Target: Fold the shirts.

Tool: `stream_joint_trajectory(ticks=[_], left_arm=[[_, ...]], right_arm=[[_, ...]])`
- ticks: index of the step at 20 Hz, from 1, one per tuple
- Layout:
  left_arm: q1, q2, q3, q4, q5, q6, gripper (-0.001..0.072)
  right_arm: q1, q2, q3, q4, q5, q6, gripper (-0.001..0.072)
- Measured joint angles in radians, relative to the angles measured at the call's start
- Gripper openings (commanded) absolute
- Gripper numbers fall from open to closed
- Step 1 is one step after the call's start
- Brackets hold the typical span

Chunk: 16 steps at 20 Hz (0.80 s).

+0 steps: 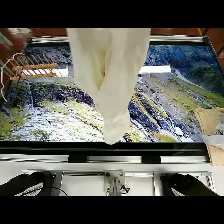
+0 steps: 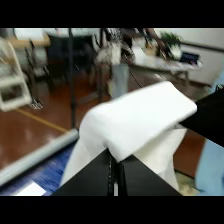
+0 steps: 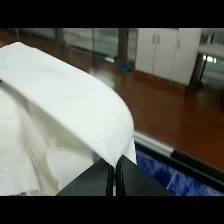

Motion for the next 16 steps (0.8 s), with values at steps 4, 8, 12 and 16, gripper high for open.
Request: stream_joint_trajectory(ticks=[4, 8, 12, 16], left_arm=[[0.049, 0.064, 0.015, 0.12, -0.09, -0.064, 0.0057], [0.069, 0.067, -0.076, 0.275, -0.358, -0.158, 0.0057], [0.074, 0.03, -0.275, 0.345, -0.544, -0.189, 0.0057], [0.076, -0.039, -0.476, 0.372, -0.595, -0.185, 0.0057]], right_arm=[[-0.001, -0.007, 0.037, 0.032, 0.146, -0.04, 0.0081], [-0.002, -0.071, 0.047, 0.038, 0.478, -0.052, 0.0082], [-0.002, -0.214, 0.049, 0.084, 0.789, -0.067, 0.0083], [-0.002, -0.382, 0.05, 0.112, 0.927, -0.044, 0.0083]])
